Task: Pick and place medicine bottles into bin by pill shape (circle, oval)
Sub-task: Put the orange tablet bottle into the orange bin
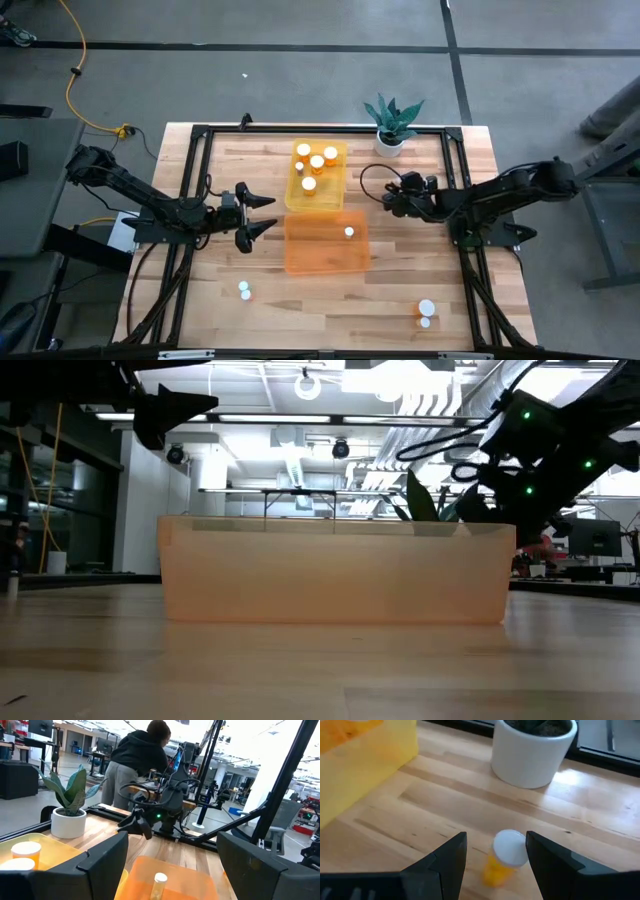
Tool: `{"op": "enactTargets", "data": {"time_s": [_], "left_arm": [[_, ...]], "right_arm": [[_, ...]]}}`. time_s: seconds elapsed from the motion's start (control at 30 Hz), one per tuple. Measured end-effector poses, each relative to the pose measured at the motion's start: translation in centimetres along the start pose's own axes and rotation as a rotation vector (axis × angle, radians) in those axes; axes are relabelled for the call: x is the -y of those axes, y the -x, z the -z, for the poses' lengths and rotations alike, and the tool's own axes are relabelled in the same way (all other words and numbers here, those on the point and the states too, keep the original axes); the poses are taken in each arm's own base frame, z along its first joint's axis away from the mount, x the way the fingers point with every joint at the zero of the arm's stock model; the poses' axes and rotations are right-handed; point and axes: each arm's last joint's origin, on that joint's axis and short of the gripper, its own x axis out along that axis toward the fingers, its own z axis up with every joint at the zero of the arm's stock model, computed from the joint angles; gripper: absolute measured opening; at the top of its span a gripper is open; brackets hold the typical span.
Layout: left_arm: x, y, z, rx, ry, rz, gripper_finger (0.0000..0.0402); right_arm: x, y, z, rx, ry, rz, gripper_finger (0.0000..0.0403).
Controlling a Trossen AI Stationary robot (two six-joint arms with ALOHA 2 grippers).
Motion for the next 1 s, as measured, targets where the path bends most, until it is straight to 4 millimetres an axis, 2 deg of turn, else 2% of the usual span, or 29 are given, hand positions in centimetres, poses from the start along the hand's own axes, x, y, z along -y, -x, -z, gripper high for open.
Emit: {"op": "enactTargets", "data": {"time_s": [0.33, 0.53, 0.67, 0.83, 1.0], "left_arm": [[0.0, 0.0, 0.0, 0.0, 0.0, 0.0, 0.0291], [0.0, 0.0, 0.0, 0.0, 0.0, 0.0, 0.0291], [0.0, 0.0, 0.0, 0.0, 0.0, 0.0, 0.0291], [0.0, 0.0, 0.0, 0.0, -0.001, 0.0, 0.0291], [0.0, 0.0, 0.0, 0.0, -0.001, 0.0, 0.0291]], "right_arm": [[-0.2, -1.1, 0.8, -0.05, 0.027, 0.024, 0.0197], [-0.4, -1.0, 0.7, -0.071, 0.005, -0.02, 0.0197], [-0.7, -1.0, 0.6, -0.082, 0.067, -0.06, 0.0197], [-1.5, -0.2, -0.7, -0.106, 0.22, -0.181, 0.0197], [-2.3, 1.1, -3.0, -0.216, 0.559, -0.304, 0.0197]]}}
